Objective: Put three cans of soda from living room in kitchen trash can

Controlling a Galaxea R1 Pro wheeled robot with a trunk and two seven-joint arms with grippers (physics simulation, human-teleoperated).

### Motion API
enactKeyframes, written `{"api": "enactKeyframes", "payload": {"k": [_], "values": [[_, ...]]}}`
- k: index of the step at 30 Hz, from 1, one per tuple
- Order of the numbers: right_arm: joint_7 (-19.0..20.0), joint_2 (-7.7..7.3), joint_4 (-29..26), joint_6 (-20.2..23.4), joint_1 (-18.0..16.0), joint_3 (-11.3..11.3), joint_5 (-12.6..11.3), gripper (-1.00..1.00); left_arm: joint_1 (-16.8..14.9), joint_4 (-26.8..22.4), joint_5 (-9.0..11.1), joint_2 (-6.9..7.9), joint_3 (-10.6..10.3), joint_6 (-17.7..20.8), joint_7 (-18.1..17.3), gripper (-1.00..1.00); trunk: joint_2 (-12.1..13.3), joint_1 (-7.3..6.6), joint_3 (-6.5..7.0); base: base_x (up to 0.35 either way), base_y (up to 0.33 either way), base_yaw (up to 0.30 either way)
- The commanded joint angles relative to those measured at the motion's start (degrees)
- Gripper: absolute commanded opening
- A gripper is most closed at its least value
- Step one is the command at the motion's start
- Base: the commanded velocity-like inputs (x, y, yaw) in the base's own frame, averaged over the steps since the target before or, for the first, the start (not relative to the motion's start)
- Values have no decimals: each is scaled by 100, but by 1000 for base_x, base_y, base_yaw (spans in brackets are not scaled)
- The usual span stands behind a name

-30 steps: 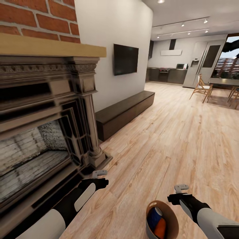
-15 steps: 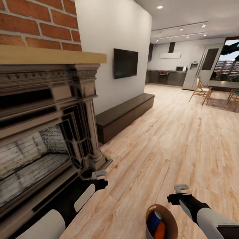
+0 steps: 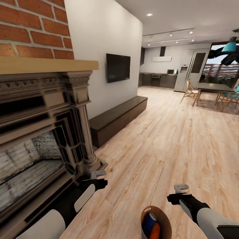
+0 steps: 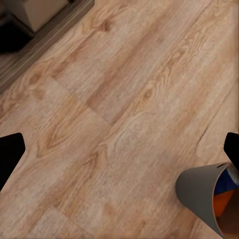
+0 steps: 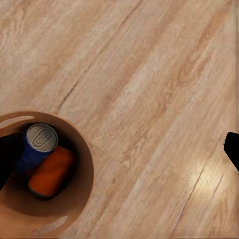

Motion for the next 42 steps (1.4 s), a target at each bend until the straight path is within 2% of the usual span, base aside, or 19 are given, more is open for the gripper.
{"api": "enactKeyframes", "payload": {"k": [1, 21, 29, 35, 42], "values": [[0, 0, 0, 0, 0, 0, 0, 100, 1, 0, 1, 0, 0, 0, 0, 100, 42, -23, 26, 0, 0, -89], [-6, 9, 9, 0, 0, 6, 9, 100, 2, 0, 3, -9, -6, 3, 0, 100, 844, -462, 565, 0, 0, -12], [-7, 11, 10, 0, 0, 9, 9, 100, 2, 3, 17, -15, -216, 11, 0, 100, 1165, -638, 783, 0, 0, 0], [-7, 17, -15, -1, 91, 9, 9, 100, 2, 396, 17, -38, -285, -81, -39, 100, 1405, -769, 946, 0, 0, 0], [-7, 11, -32, -8, 251, 3, 4, 100, -5, 1105, 8, -160, -304, -360, -415, 100, 1686, -923, 1137, 0, 0, 0]]}}
